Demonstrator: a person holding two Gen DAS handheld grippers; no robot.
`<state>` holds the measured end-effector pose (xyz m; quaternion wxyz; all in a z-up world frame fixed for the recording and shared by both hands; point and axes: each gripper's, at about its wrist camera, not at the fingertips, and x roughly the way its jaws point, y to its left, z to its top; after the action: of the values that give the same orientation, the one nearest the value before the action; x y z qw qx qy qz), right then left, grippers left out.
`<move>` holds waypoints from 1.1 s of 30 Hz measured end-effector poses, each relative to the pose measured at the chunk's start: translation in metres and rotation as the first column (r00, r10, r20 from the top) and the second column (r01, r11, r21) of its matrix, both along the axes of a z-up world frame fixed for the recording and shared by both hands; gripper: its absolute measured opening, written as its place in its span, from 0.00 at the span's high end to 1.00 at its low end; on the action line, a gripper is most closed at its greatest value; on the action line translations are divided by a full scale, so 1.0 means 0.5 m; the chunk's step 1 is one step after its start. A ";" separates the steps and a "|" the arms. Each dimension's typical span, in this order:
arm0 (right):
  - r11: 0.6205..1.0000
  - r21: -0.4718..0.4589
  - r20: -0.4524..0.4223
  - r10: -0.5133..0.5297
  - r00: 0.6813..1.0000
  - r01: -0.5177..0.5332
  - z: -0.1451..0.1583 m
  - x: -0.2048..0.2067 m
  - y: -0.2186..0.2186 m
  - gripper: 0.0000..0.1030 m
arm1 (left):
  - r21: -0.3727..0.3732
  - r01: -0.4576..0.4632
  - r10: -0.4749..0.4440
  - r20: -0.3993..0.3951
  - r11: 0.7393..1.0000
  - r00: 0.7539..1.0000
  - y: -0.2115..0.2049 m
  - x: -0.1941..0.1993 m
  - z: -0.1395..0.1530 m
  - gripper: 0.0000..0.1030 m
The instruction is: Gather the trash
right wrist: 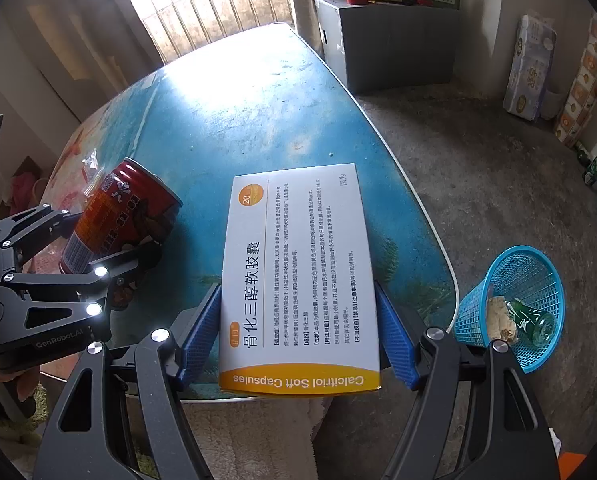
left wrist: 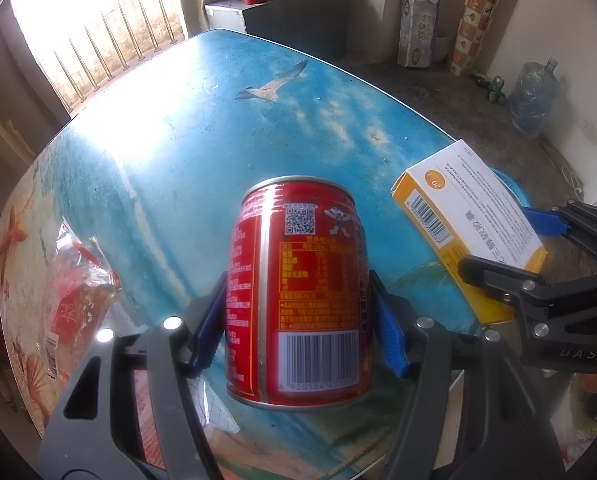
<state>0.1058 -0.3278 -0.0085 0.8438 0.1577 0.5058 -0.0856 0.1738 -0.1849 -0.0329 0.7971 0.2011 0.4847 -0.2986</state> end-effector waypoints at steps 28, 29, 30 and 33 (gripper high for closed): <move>1.000 0.006 0.021 -0.012 1.000 0.012 0.012 -0.009 -0.004 0.31 | -0.002 0.000 0.000 0.032 1.000 0.999 -0.001 -0.015 0.020 0.40; 1.000 0.006 0.021 -0.012 1.000 0.012 0.012 -0.009 -0.005 0.31 | -0.002 0.000 0.000 0.033 1.000 0.999 -0.001 -0.015 0.021 0.40; 1.000 0.006 0.021 -0.012 1.000 0.012 0.012 -0.009 -0.004 0.31 | -0.003 0.000 0.000 0.034 1.000 0.999 -0.002 -0.015 0.022 0.40; 1.000 0.005 0.024 -0.014 1.000 0.014 0.013 -0.010 -0.005 0.31 | -0.003 0.001 0.000 0.039 1.000 0.999 -0.002 -0.016 0.025 0.40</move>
<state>0.1007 -0.3304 -0.0018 0.8487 0.1644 0.4949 -0.0886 0.1660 -0.1856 -0.0206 0.8067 0.2058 0.4685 -0.2955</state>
